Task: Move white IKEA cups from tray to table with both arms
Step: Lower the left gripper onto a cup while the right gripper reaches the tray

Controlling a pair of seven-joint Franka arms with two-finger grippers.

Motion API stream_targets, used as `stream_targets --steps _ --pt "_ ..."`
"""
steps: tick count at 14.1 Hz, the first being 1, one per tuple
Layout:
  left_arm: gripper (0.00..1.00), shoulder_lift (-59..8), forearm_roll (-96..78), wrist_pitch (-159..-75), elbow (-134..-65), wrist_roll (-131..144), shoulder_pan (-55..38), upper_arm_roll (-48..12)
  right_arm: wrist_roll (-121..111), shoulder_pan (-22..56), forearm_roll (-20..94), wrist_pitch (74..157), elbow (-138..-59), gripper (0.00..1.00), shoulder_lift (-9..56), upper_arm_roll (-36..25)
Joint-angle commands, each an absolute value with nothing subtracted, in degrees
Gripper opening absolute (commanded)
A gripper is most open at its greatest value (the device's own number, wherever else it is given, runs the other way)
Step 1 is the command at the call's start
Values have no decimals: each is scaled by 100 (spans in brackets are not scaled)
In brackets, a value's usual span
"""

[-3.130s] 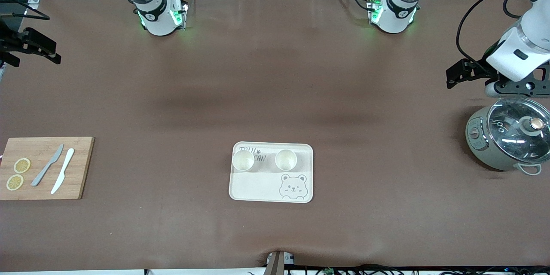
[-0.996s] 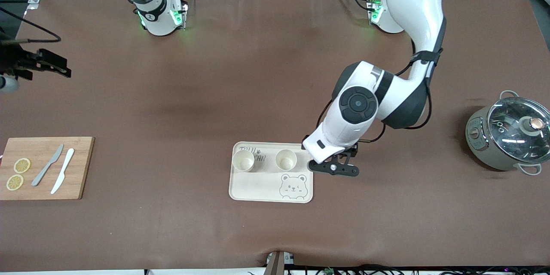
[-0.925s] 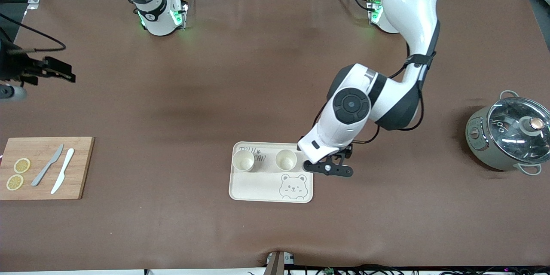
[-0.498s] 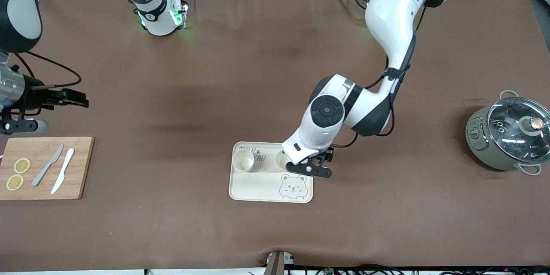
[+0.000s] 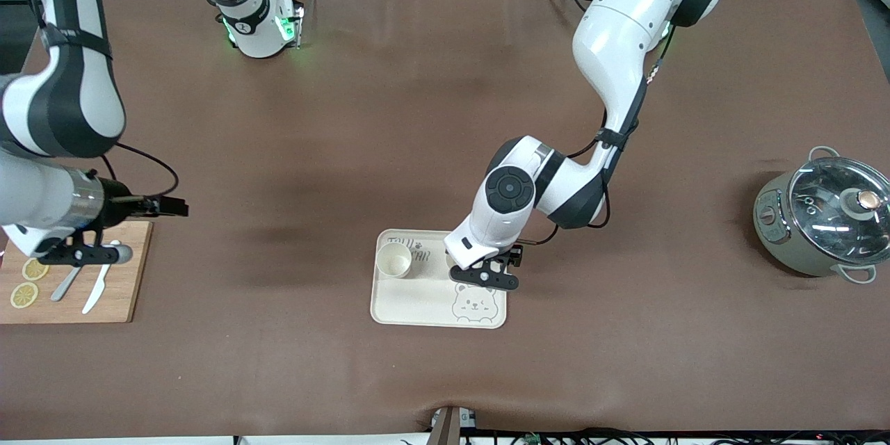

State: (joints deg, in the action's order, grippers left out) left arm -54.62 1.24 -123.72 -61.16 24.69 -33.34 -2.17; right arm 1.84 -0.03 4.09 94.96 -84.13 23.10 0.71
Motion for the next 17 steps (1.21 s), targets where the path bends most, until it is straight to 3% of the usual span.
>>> stream_targets --steps 1,12,13,14,15,16,17 --pt "100 -5616 141 -12471 -5889 2540 -3410 -97 728 157 650 9614 -8235 100 2522 97" --pt "100 -5941 132 -12876 -5906 2566 -3604 211 2959 1080 949 10775 -8095 100 3234 97" --pt "95 -5941 132 -12885 -5906 2636 -3604 211 3127 1168 949 10810 -8008 100 3295 97" --pt "70 -5941 132 -12885 -5915 2706 -3612 211 3303 1212 949 10811 -7929 100 3374 105" --pt "32 -5941 132 -12885 -5915 2785 -3630 211 3453 1282 949 10819 -7867 100 3418 105" --pt "0 -5933 132 -12885 -5924 2821 -3656 211 3567 1344 949 10837 -7858 100 3462 97" --pt "0 -5941 132 -12885 -5915 2856 -3656 211 3699 1414 949 10941 -7857 100 3498 97"
